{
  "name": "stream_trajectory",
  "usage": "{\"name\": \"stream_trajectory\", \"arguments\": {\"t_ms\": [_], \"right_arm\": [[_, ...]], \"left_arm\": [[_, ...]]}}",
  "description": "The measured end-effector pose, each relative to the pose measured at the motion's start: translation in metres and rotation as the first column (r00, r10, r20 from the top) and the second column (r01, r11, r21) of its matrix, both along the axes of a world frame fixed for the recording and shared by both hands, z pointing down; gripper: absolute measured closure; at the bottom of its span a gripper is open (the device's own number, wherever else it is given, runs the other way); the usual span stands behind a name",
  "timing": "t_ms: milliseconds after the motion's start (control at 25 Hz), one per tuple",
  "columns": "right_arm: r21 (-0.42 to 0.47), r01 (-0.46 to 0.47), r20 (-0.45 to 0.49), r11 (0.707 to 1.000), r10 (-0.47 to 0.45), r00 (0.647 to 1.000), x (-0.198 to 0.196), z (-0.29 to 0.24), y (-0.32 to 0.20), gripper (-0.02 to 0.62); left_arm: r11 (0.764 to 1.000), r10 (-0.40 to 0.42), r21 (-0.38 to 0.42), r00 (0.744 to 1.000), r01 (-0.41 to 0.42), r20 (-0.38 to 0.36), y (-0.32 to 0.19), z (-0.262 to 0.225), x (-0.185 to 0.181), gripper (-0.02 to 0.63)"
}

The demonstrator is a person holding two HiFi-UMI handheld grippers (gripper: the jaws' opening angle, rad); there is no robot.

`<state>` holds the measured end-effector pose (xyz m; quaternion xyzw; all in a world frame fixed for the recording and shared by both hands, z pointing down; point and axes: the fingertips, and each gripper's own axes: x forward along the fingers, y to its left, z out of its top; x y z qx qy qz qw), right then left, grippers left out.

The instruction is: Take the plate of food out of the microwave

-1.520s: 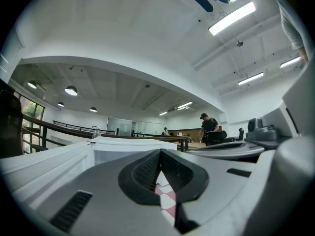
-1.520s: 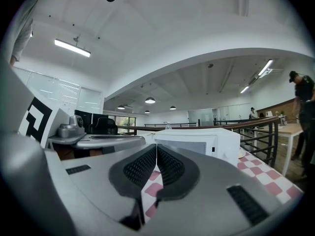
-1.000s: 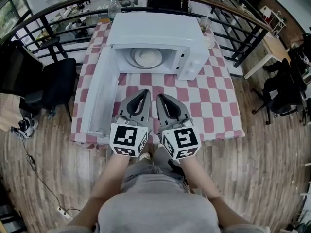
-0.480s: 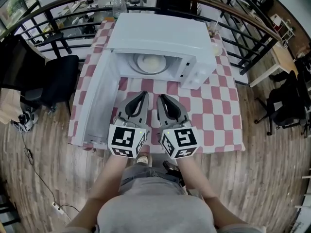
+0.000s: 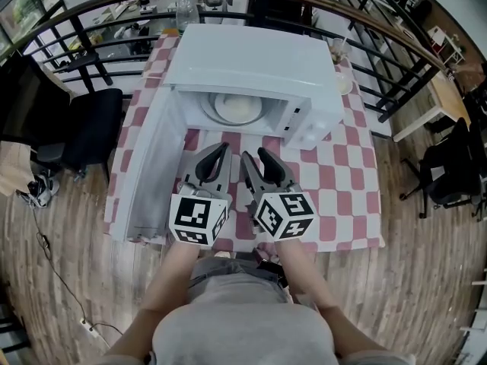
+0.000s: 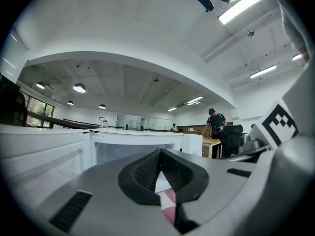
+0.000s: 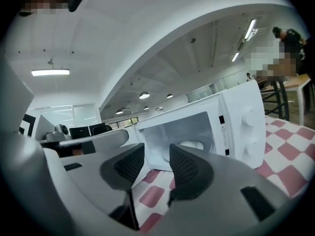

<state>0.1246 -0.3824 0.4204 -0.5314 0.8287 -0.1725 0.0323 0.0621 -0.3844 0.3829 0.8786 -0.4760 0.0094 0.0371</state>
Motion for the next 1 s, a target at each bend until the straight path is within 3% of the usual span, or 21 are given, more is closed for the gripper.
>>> {"name": "stream_trajectory", "arguments": {"t_ms": [120, 280, 560, 640, 800, 920, 1000], "right_arm": [[-0.043, -0.005, 0.047, 0.999, 0.007, 0.999, 0.002, 0.012, -0.018, 0.404], [-0.130, -0.035, 0.155, 0.991, 0.056, 0.986, 0.007, 0.031, -0.042, 0.328], [-0.248, -0.087, 0.326, 0.965, 0.168, 0.930, 0.013, 0.058, -0.075, 0.321], [-0.310, -0.100, 0.394, 0.945, 0.224, 0.892, 0.014, 0.071, -0.083, 0.318], [-0.472, -0.127, 0.519, 0.872, 0.392, 0.760, 0.022, 0.103, -0.099, 0.313], [-0.554, -0.141, 0.555, 0.820, 0.491, 0.671, 0.028, 0.121, -0.110, 0.310], [-0.592, -0.158, 0.550, 0.790, 0.539, 0.638, 0.032, 0.132, -0.115, 0.310]], "left_arm": [[1.000, 0.000, -0.005, 1.000, 0.000, -0.002, -0.010, 0.001, -0.001, 0.606], [1.000, 0.002, -0.019, 1.000, -0.002, 0.000, -0.020, 0.008, -0.001, 0.606], [0.999, -0.005, -0.040, 1.000, 0.005, 0.002, -0.033, 0.017, -0.002, 0.606], [0.999, -0.009, -0.046, 1.000, 0.009, 0.001, -0.035, 0.020, -0.003, 0.606], [0.998, -0.015, -0.054, 1.000, 0.015, 0.005, -0.039, 0.023, -0.006, 0.606], [0.998, -0.020, -0.063, 1.000, 0.020, 0.009, -0.041, 0.026, -0.010, 0.606], [0.997, -0.020, -0.069, 1.000, 0.021, 0.011, -0.042, 0.027, -0.011, 0.606]]}}
